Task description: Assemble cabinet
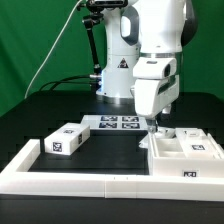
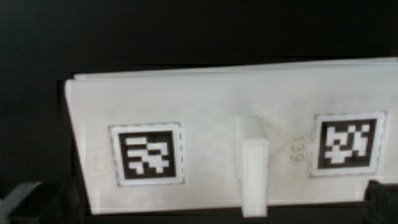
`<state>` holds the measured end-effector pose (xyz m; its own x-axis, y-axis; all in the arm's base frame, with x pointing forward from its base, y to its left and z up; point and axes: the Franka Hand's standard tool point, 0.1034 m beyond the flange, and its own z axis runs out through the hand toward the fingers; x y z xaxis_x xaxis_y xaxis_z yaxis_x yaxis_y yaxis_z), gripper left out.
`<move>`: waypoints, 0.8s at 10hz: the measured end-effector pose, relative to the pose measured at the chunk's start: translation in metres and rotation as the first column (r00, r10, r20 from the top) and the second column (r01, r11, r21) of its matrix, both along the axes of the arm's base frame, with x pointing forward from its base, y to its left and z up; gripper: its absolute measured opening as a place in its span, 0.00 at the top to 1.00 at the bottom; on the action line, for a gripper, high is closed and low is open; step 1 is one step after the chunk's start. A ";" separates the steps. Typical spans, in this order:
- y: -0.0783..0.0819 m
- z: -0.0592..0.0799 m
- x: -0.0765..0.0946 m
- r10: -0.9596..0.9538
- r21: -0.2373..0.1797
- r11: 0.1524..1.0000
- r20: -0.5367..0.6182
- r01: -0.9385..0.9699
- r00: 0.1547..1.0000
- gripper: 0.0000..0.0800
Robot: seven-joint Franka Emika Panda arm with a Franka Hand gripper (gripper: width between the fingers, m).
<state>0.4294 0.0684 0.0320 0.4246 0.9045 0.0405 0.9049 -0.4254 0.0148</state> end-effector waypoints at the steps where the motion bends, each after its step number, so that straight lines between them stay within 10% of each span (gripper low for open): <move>1: 0.000 -0.008 -0.002 0.001 0.010 1.000 0.000 -0.001 1.000 0.00; 4: 0.011 -0.022 -0.013 0.012 0.032 0.999 0.003 -0.012 1.000 0.01; 6: 0.015 -0.023 -0.012 0.019 0.038 0.999 0.014 -0.020 1.000 0.18; 8: 0.016 -0.023 -0.011 0.023 0.042 0.999 0.022 -0.024 1.000 0.67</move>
Offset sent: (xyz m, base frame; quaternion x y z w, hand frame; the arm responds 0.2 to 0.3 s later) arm -0.0089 0.0121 -0.0117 -0.0202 0.0106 0.0081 0.9997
